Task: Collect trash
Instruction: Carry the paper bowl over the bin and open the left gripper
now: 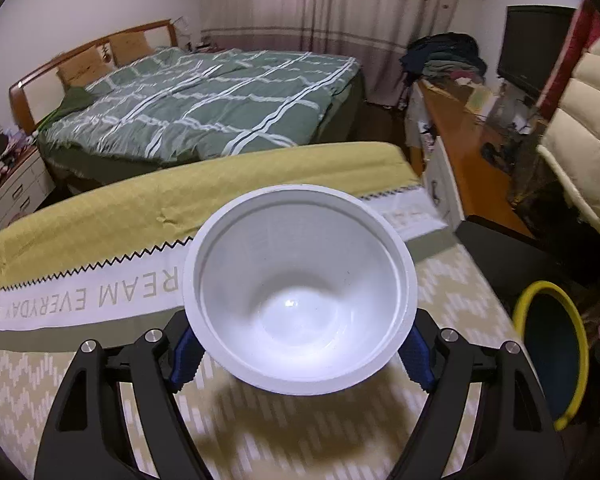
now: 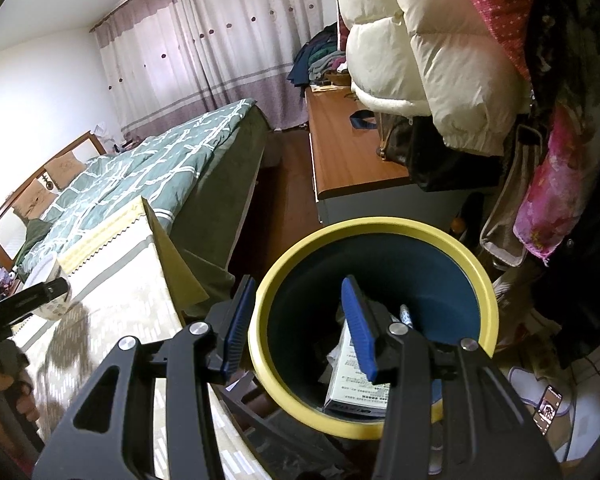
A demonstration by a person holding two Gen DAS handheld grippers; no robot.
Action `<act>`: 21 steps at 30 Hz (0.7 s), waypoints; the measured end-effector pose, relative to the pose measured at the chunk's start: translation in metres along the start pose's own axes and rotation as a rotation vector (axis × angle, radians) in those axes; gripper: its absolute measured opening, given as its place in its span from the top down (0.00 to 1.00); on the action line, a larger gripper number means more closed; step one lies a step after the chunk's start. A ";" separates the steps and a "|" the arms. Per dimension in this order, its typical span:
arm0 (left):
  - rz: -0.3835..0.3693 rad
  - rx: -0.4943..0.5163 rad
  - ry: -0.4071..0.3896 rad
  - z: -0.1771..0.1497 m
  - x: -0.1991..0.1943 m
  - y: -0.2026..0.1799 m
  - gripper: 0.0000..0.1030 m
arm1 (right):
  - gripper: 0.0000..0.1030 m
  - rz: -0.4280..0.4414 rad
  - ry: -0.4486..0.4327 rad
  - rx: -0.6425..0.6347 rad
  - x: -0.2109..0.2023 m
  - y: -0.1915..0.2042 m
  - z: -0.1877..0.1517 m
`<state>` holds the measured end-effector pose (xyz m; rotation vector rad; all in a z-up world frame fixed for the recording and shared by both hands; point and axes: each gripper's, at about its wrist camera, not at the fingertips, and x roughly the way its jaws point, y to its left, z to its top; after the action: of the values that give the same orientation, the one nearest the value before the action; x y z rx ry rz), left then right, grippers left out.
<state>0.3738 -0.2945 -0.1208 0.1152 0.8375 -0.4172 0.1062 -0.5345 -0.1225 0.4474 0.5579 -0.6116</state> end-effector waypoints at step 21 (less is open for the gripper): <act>-0.267 0.226 0.057 -0.046 -0.065 -0.184 0.23 | 0.39 -0.051 -0.140 -0.006 -0.081 -0.087 0.015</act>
<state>0.2292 -0.4297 -0.0912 0.2265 0.8631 -0.7633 0.0005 -0.5729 -0.0819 0.3823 0.4388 -0.6841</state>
